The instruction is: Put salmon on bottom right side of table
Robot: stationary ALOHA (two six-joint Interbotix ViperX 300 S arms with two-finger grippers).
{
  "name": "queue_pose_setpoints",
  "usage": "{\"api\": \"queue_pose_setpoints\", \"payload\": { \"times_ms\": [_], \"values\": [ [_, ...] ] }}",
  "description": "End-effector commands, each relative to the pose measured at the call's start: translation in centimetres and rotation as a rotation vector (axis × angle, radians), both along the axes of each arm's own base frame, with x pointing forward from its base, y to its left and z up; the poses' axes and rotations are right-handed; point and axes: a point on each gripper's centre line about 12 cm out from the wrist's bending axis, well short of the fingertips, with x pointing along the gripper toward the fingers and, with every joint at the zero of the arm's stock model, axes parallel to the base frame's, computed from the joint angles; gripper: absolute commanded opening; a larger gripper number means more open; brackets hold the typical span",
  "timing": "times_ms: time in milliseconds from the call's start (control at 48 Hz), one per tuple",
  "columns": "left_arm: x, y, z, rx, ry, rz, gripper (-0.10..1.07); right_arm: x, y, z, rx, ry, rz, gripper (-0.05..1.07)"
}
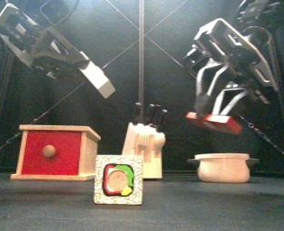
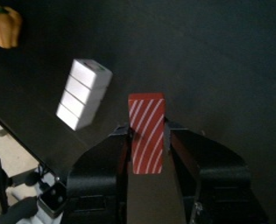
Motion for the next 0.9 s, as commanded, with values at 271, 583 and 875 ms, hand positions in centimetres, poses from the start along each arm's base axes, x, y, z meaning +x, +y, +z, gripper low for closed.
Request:
{"api": "queue_pose_setpoints", "payload": {
  "times_ms": [271,583,875],
  "values": [
    [0.2,0.0,0.6,0.0,-0.026,-0.003,0.58,-2.0,0.3,-1.8,0.06,0.214,-0.132,0.49],
    [0.3,-0.1,0.5,0.001,-0.02,-0.003,0.58,-1.5,0.0,-3.8,0.096,0.282,-0.194,0.5],
    [0.3,0.0,0.5,0.0,-0.02,-0.002,0.58,-1.0,-0.5,-4.0,0.097,0.284,-0.223,0.51]
  ]
}}
